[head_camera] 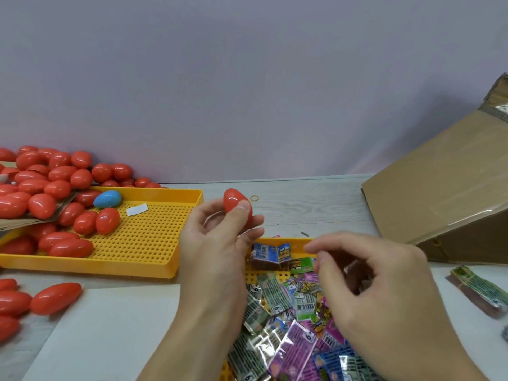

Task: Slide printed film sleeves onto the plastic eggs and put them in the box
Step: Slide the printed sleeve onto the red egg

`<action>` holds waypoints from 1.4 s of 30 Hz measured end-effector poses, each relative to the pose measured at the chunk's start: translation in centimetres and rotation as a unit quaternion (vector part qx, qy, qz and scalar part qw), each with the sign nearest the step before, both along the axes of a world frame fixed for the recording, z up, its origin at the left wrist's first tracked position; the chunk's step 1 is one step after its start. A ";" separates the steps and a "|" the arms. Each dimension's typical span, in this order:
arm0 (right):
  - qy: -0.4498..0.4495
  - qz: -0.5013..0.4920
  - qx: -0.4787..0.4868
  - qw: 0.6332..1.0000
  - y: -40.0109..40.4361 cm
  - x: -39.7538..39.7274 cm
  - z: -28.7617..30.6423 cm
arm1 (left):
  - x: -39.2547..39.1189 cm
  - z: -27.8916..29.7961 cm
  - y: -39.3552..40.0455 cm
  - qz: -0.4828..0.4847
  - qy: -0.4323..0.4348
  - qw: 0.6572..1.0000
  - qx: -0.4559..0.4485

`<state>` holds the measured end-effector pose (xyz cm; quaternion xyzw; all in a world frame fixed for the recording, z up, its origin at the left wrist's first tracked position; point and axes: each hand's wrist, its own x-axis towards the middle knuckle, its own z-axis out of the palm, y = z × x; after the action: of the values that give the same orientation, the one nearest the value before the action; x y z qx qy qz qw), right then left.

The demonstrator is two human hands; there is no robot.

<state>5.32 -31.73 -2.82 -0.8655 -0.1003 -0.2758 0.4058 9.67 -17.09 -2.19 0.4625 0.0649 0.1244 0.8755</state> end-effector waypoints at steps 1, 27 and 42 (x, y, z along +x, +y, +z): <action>0.016 0.018 -0.026 0.999 0.1 0.0 0.0 | 0.0 0.0 0.0 0.009 -0.003 1.000 0.003; 0.058 -0.020 0.216 0.974 0.9 0.2 -0.2 | 0.1 -1.2 -0.7 -0.032 -0.035 0.988 0.146; 0.113 -0.007 0.375 0.920 0.1 0.4 0.8 | -1.1 -0.7 -1.5 -0.133 -0.074 0.937 0.315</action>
<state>5.74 -31.60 -1.97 -0.6758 0.0630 -0.1964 0.7076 8.58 -18.55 -2.89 0.7083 -0.1045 0.0549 0.6960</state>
